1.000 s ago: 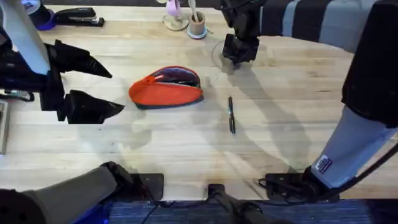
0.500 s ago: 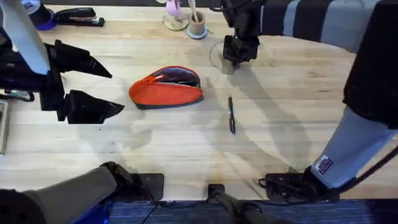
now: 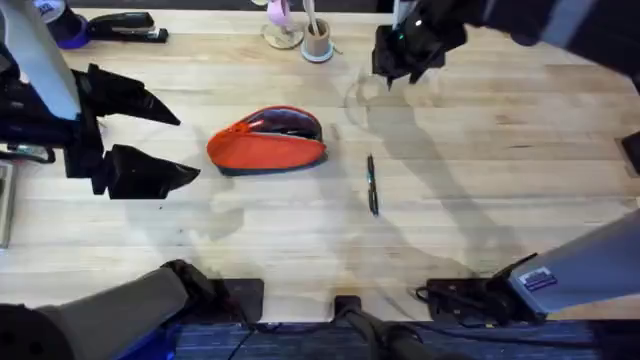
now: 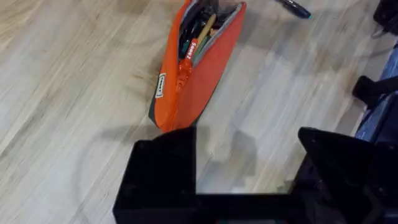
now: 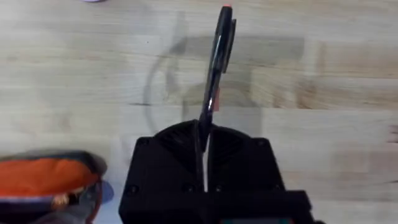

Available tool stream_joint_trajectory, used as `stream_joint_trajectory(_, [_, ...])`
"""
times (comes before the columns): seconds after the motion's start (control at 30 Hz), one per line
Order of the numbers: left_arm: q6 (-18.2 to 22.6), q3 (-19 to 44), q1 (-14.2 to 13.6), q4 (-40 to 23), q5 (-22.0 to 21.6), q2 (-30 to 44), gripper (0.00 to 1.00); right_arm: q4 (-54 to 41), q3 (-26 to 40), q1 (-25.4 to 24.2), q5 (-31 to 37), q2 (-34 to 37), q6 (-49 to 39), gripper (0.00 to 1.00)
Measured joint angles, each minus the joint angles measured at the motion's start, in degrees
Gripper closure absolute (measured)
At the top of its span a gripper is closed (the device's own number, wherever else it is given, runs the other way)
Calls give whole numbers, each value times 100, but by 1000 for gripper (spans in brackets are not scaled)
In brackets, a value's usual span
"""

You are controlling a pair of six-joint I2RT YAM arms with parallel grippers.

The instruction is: Unzip the bag, pick up the pens from the table one at a time and place them inside, then zip the bag closed.

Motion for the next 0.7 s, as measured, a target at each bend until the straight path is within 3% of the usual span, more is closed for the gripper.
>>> stream_joint_trajectory(0.43, [0, 0, 0, 0, 0, 0, 7, -433, 0, 195, -22, -1168, -1323, 970])
stream_joint_trajectory(0.47, [0, 0, 0, 0, 0, 0, 7, -637, 0, 433, -22, -1386, -2031, 970])
stream_joint_trajectory(0.7, [0, -2, 0, 2, 0, 0, 7, -1184, 0, 793, -26, -1437, -3761, 970])
